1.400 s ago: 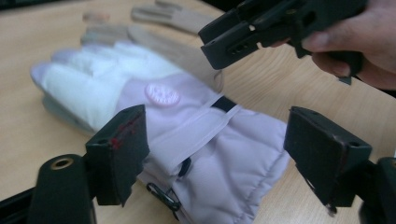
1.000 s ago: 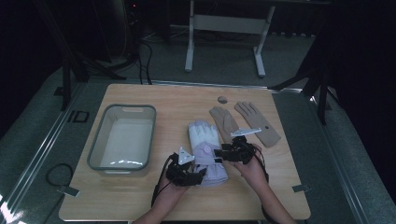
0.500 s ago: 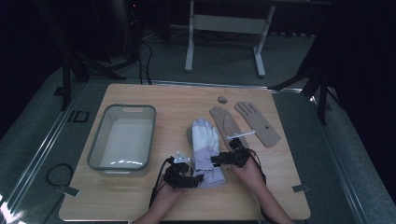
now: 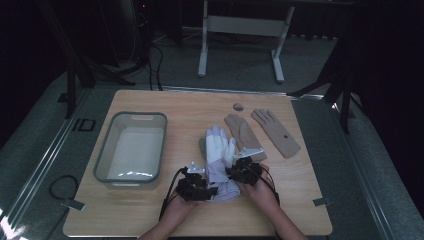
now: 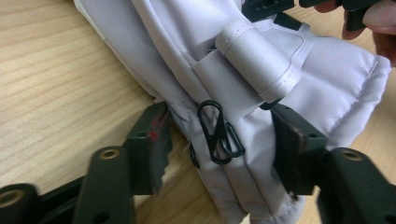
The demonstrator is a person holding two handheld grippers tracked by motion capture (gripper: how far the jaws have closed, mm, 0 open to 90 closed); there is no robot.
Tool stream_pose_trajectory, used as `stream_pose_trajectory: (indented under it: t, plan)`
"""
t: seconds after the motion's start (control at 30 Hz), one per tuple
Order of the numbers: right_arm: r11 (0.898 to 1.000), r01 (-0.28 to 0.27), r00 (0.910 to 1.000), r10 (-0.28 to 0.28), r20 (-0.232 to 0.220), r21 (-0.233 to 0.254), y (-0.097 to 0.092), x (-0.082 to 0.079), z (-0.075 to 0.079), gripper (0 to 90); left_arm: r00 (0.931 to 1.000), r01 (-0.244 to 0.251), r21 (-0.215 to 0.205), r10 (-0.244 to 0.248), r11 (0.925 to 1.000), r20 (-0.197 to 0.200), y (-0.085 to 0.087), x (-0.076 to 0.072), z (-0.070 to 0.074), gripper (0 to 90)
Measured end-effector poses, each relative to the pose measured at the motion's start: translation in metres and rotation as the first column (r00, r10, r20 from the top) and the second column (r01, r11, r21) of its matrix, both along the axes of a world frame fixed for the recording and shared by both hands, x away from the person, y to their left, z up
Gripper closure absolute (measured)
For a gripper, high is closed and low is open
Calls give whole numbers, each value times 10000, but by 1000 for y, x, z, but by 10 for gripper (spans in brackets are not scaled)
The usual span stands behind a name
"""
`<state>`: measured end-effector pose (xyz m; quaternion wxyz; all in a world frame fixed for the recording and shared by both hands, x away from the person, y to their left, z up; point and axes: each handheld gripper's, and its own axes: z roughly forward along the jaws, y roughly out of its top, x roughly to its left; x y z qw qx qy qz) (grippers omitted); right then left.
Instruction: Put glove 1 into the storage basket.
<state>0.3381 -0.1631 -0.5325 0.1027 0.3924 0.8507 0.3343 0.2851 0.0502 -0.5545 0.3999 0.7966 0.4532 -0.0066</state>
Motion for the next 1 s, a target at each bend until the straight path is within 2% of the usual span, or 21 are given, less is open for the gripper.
stream_pose_trajectory:
  t: [0.07, 0.1, 0.17, 0.27, 0.57, 0.63, 0.7, 0.77, 0.8, 1.0]
  plan:
    - [10000, 10, 10000, -10, 10, 34, 0, 0, 0, 790, 10000, -53, -96, 53, 9999, -66, 0, -1, 0, 500]
    - [10000, 38, 10000, -37, 57, -49, 1, -1, 0, 794, 10000, -2, -57, 3, 10000, 84, -1, -3, 2, 578]
    - [9998, 61, 9999, -59, 114, -182, 3, -1, 1, 801, 9998, -14, 44, 13, 10000, 213, -2, -5, 5, 648]
    - [9997, 68, 9999, -66, 103, -223, 4, -1, 4, 811, 9998, 79, 142, -81, 9999, 172, -3, -5, 9, 697]
    - [10000, 38, 10000, -38, 87, 65, 1, -2, 18, 816, 9979, 615, 230, -619, 9978, 164, 2, 2, 24, 741]
    - [9999, 49, 9999, -51, 116, 137, 1, -1, 20, 816, 9978, 627, 230, -631, 9978, 209, 3, 3, 27, 743]
    - [9993, 132, 9998, -137, 145, 361, 1, 0, 28, 816, 9970, 741, 157, -744, 9971, 199, 7, 7, 35, 743]
    - [9993, 108, 9998, -115, 191, 367, 2, 0, 30, 816, 9970, 741, 157, -744, 9971, 199, 7, 7, 35, 743]
    - [9988, 120, 9995, -134, 298, 470, 3, 1, 36, 816, 9959, 865, 211, -870, 9960, 263, 10, 10, 44, 743]
    - [9982, 65, 9988, -94, 485, 597, 10, 4, 49, 814, 9940, 966, 405, -984, 9945, 470, 19, 13, 59, 743]
